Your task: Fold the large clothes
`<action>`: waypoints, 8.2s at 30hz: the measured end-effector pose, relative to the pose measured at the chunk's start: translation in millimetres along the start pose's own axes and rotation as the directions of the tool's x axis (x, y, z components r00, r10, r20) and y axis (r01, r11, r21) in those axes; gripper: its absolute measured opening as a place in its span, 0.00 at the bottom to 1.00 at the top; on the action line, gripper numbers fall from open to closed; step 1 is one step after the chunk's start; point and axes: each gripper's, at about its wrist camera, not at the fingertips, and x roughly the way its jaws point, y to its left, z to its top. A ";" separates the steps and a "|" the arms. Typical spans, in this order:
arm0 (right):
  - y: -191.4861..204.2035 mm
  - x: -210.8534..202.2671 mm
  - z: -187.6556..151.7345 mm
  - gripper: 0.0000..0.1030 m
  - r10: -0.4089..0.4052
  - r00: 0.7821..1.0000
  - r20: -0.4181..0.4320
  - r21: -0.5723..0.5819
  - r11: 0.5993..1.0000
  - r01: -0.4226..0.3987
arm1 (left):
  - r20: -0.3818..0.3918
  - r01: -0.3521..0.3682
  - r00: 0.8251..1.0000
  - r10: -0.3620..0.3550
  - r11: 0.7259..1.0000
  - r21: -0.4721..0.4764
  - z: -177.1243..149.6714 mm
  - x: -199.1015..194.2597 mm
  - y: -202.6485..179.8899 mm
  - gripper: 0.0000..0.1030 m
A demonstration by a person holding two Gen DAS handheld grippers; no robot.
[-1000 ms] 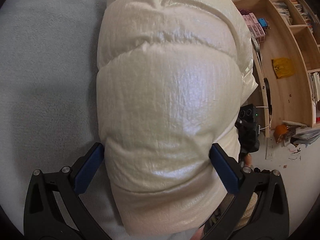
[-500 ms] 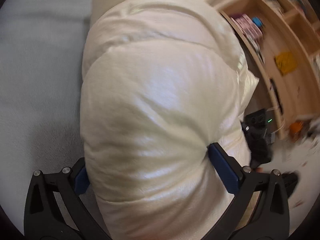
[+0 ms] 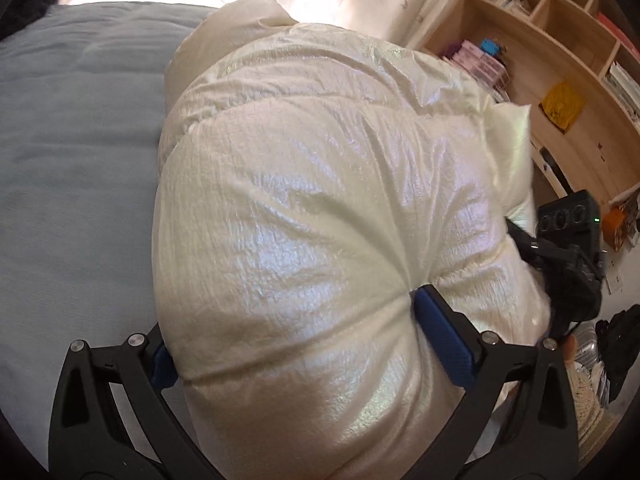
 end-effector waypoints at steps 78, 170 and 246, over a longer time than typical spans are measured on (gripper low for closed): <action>47.8 564.0 124.6 0.79 -0.470 0.880 0.066 -0.194 0.859 0.474 | 0.244 -0.585 0.753 0.611 0.791 -0.179 236.1 -10.1 367.0 1.00; 169.9 -111.4 -234.9 0.99 -0.583 0.811 0.041 -0.165 0.797 0.581 | 0.195 -0.572 0.808 0.555 0.819 0.037 -184.3 -268.1 -79.2 0.99; 172.3 -82.3 -253.8 0.99 -0.599 0.799 0.057 -0.165 0.783 0.599 | 0.138 -0.545 0.830 0.540 0.839 -0.003 -195.5 -250.7 -70.4 0.94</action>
